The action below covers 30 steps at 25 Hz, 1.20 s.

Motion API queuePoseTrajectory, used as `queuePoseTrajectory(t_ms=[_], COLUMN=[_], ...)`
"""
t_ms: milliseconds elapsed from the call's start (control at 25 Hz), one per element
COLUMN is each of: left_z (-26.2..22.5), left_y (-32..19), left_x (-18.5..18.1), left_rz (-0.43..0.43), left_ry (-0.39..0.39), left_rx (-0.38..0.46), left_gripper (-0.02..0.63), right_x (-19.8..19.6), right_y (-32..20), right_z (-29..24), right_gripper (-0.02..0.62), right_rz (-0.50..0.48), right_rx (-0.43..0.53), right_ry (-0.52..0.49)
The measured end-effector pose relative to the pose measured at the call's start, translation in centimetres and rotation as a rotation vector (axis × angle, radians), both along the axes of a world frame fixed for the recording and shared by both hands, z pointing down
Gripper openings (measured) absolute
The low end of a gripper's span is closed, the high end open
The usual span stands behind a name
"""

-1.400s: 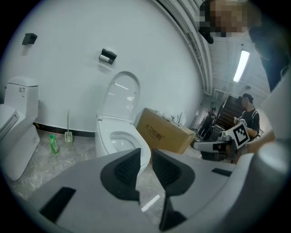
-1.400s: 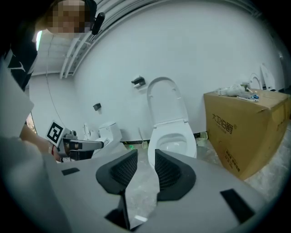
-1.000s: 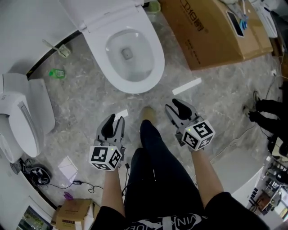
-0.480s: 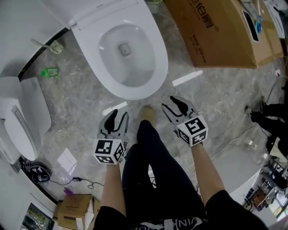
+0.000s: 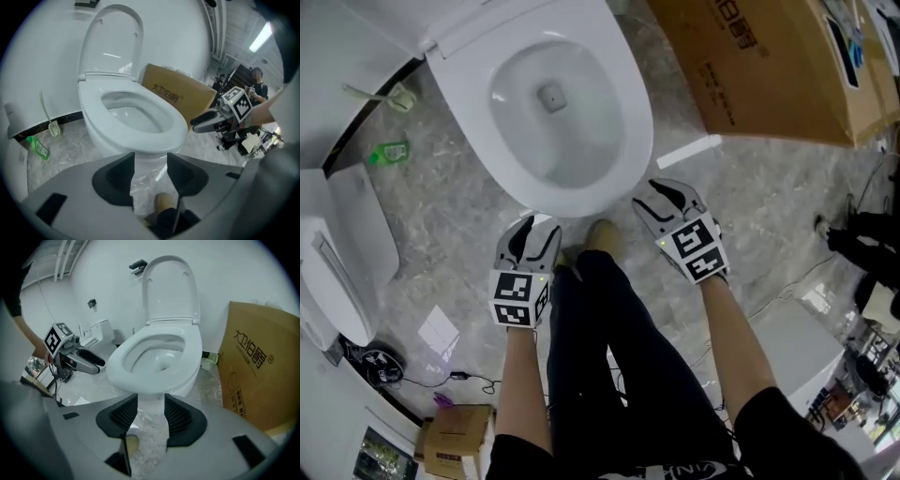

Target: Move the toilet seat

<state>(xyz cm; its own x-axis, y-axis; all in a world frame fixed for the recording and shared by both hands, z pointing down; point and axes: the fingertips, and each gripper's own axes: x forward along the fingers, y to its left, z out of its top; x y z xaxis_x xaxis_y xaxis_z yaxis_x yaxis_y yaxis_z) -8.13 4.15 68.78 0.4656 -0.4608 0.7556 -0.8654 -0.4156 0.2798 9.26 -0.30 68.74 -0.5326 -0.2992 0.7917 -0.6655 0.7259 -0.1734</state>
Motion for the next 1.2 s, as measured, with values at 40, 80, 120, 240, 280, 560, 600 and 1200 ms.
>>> queuePoseTrajectory(t_ms=[40, 80, 120, 240, 280, 560, 600, 1200], left_z=[0.3, 0.7, 1.0, 1.6, 1.6, 1.7, 1.7, 2.1], left_y=[-0.1, -0.1, -0.3, -0.6, -0.6, -0.7, -0.7, -1.1], left_x=[0.1, 0.2, 0.4, 0.9, 0.9, 0.7, 0.4, -0.2], left_rz=[0.041, 0.082, 0.116, 0.149, 0.138, 0.027, 0.008, -0.015], left_ry=[-0.031, -0.066, -0.097, -0.135, -0.127, -0.103, -0.097, -0.238], left_rx=[-0.001, -0.003, -0.004, 0.003, 0.007, -0.038, -0.048, 0.007], left_gripper=[0.204, 0.209, 0.214, 0.223, 0.215, 0.213, 0.227, 0.219], right_x=[-0.4, -0.7, -0.9, -0.8, -0.9, -0.8, -0.9, -1.2], right_y=[0.1, 0.3, 0.5, 0.7, 0.6, -0.1, -0.1, -0.2], right_z=[0.4, 0.8, 1.2, 2.3, 2.5, 2.6, 2.7, 2.6], right_gripper=[0.186, 0.184, 0.184, 0.184, 0.184, 0.209, 0.215, 0.236], right_rz=[-0.022, -0.048, -0.073, -0.081, -0.065, -0.030, -0.026, -0.010], right_rx=[-0.003, -0.003, 0.000, 0.004, 0.004, 0.015, 0.013, 0.055], right_ry=[0.005, 0.012, 0.022, 0.041, 0.036, -0.011, -0.014, -0.042])
